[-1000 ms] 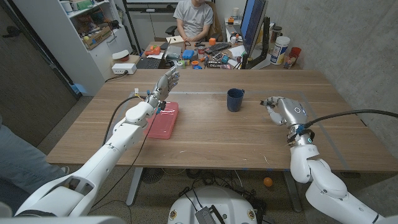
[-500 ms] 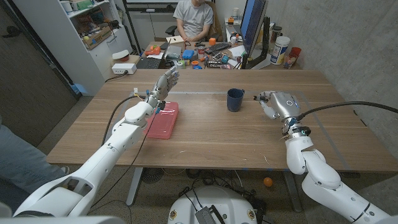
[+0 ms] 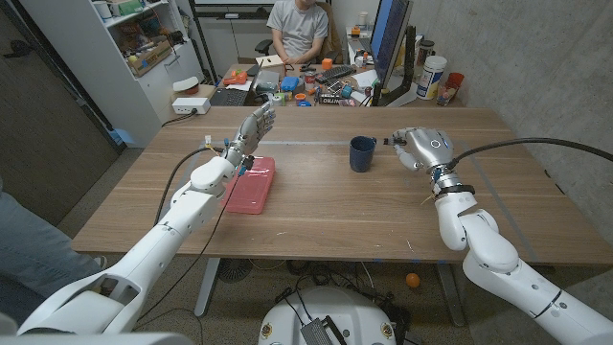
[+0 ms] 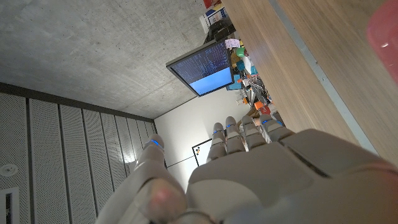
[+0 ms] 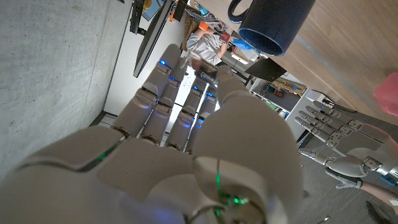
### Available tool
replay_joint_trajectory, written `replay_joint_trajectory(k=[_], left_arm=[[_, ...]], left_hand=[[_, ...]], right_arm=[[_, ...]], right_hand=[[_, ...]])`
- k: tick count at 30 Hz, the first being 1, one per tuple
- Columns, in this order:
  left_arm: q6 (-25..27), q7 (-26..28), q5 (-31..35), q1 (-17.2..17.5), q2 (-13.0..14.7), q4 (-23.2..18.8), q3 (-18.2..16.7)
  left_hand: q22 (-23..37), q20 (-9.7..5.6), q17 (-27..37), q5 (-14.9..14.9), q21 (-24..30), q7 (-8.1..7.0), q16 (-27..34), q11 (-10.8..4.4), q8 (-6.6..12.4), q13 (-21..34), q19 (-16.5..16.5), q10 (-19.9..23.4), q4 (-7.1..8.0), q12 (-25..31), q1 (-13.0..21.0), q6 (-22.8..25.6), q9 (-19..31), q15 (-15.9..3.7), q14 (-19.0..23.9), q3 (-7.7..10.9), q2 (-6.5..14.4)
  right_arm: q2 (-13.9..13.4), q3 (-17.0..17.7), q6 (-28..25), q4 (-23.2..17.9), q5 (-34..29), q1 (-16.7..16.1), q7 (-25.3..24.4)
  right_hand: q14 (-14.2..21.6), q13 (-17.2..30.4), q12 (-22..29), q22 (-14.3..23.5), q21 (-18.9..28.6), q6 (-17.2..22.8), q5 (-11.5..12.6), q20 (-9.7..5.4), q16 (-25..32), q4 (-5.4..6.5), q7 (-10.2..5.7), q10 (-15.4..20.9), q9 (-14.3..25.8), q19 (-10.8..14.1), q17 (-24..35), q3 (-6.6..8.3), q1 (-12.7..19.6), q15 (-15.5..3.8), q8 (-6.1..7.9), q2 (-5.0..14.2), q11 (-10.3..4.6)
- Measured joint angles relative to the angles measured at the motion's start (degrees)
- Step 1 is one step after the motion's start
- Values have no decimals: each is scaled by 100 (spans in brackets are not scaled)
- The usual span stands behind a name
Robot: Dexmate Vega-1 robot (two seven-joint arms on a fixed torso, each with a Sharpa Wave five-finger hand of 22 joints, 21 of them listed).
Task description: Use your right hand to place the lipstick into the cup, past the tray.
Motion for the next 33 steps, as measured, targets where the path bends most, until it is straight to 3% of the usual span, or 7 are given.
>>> replay_joint_trajectory(k=[28,31,33], left_arm=[[33,109,-42,174,174,-287,-78],[33,109,-42,197,196,-310,-92],[34,135,-55,206,199,-318,-97]], left_hand=[[0,0,0,0,0,0,0,-1,0,0,0,1,1,0,0,0,0,0,0,1,0],[0,0,0,0,0,0,0,-1,0,0,0,1,1,0,0,0,0,0,0,1,0],[0,0,0,0,0,0,0,-1,0,0,0,1,1,0,0,0,0,0,0,1,0]], right_arm=[[287,-517,691,834,-922,1191,798],[287,-517,795,834,-991,1191,874],[320,-610,839,972,-1017,1373,900]], right_hand=[[61,-53,-49,-1,33,0,-7,0,-49,20,0,32,0,0,51,-27,-47,1,0,50,-31],[61,-53,-49,-1,33,0,-7,0,-50,20,0,31,0,0,68,-27,-54,1,0,57,-31],[72,-53,-49,-1,33,0,-8,0,-50,30,0,53,0,0,76,-37,-54,-11,0,58,-52]])
